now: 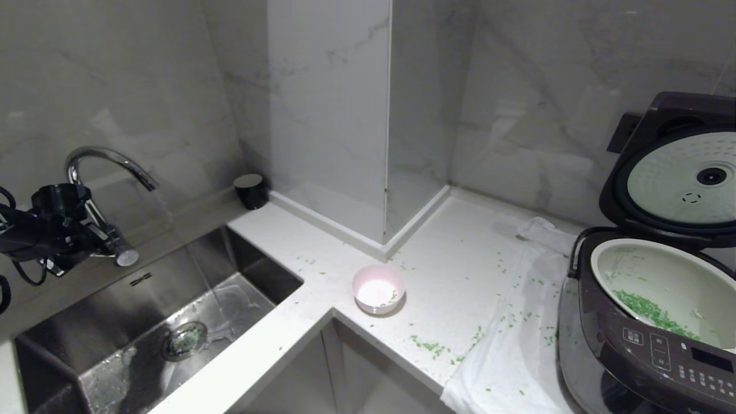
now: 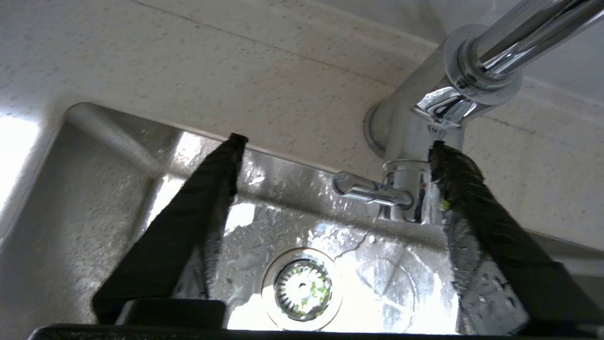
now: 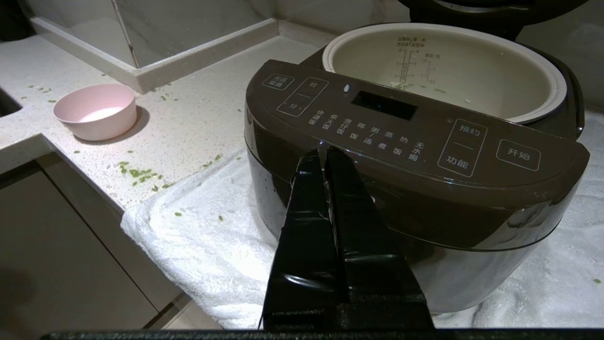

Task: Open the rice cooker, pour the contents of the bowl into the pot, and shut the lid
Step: Turn on the tap

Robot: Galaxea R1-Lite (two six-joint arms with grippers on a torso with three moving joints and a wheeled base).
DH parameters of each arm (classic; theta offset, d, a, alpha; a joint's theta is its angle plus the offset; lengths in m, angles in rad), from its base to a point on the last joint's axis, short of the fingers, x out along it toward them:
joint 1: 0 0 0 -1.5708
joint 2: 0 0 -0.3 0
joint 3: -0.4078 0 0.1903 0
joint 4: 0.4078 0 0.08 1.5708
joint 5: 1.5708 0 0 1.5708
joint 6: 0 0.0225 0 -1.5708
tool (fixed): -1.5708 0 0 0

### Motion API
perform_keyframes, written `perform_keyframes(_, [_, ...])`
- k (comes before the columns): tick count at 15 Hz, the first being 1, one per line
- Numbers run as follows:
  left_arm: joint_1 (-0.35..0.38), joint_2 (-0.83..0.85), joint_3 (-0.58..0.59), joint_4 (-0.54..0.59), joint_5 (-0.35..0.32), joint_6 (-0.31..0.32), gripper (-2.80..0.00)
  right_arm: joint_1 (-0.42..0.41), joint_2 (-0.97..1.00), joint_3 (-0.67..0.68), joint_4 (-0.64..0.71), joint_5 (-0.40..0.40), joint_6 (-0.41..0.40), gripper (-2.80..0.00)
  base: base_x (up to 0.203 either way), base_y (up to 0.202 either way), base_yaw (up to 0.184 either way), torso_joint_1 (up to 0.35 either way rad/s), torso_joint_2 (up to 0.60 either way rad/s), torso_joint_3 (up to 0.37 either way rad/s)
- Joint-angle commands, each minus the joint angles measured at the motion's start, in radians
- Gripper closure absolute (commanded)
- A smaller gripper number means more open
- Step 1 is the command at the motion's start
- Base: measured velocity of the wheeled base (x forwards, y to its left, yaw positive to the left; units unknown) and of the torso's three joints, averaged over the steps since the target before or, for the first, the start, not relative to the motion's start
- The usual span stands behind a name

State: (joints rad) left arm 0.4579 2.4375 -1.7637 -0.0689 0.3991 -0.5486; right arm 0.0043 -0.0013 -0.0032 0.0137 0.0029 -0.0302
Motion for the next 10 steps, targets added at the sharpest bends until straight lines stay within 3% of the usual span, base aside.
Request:
perform_keyframes(1, [0.000,-0.043,0.056,0.000,-0.001,-0.004,-2.80,0.000,0.001,0.000,0.000,0.000,0.000,0.00,0.000,0.000,0.000,0.000,0.00,0.000])
perform_keyframes(3, [-0.003,-0.089,0.172,-0.002,-0.026,-0.005,-2.80,0.000,0.001,0.000,0.000,0.000,0.000,0.00,0.000,0.000,0.000,0.000,0.00,0.000])
perform_keyframes(10, [-0.016,-0.343,0.616,-0.019,-0.267,-0.024,-2.80,0.000,0.001,0.000,0.000,0.000,0.000,0.00,0.000,0.000,0.000,0.000,0.00,0.000])
